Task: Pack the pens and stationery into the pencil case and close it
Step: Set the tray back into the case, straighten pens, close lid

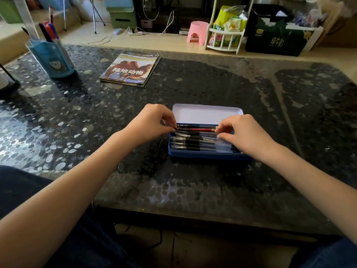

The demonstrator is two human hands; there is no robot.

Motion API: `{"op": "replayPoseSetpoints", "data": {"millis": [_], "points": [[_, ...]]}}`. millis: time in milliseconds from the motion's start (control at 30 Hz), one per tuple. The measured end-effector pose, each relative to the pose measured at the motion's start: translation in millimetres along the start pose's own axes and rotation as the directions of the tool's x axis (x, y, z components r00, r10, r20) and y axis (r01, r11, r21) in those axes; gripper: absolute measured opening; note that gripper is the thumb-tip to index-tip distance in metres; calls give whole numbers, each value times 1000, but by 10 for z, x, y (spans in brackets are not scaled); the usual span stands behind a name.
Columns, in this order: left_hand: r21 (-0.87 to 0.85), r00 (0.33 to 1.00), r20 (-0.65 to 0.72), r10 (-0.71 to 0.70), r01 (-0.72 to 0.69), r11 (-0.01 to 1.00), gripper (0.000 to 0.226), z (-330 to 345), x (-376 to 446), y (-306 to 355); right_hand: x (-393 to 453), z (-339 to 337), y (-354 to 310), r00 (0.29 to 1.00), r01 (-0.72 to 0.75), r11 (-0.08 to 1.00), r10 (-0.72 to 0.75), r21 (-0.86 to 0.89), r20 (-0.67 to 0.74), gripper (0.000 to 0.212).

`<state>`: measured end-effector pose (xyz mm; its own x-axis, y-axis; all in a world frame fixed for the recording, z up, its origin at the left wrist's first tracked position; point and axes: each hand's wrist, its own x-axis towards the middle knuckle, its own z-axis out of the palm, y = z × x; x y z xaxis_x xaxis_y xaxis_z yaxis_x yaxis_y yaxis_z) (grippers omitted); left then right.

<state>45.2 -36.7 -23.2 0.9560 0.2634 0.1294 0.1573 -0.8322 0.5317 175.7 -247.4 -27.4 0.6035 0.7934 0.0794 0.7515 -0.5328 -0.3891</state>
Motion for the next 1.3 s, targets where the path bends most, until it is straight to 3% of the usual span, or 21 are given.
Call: {"op": "replayPoseSetpoints", "data": {"millis": [467, 600, 833, 1000, 1300], "points": [[35, 999, 19, -37, 37, 999, 4, 11, 3, 5, 10, 17, 4, 998, -22, 994, 28, 111, -56, 6], [67, 999, 23, -37, 35, 997, 3, 5, 9, -11, -23, -62, -30, 1000, -20, 998, 20, 51, 6, 1], [92, 999, 31, -33, 30, 995, 4, 12, 10, -6, -39, -34, -78, 1000, -9, 999, 11, -46, 25, 11], [95, 999, 26, -22, 20, 995, 4, 7, 13, 1, -45, -13, -85, 999, -21, 996, 23, 86, -24, 6], [61, 999, 23, -33, 31, 998, 4, -13, 8, 11, -47, -35, -92, 998, -2, 993, 9, 116, -60, 9]]}}
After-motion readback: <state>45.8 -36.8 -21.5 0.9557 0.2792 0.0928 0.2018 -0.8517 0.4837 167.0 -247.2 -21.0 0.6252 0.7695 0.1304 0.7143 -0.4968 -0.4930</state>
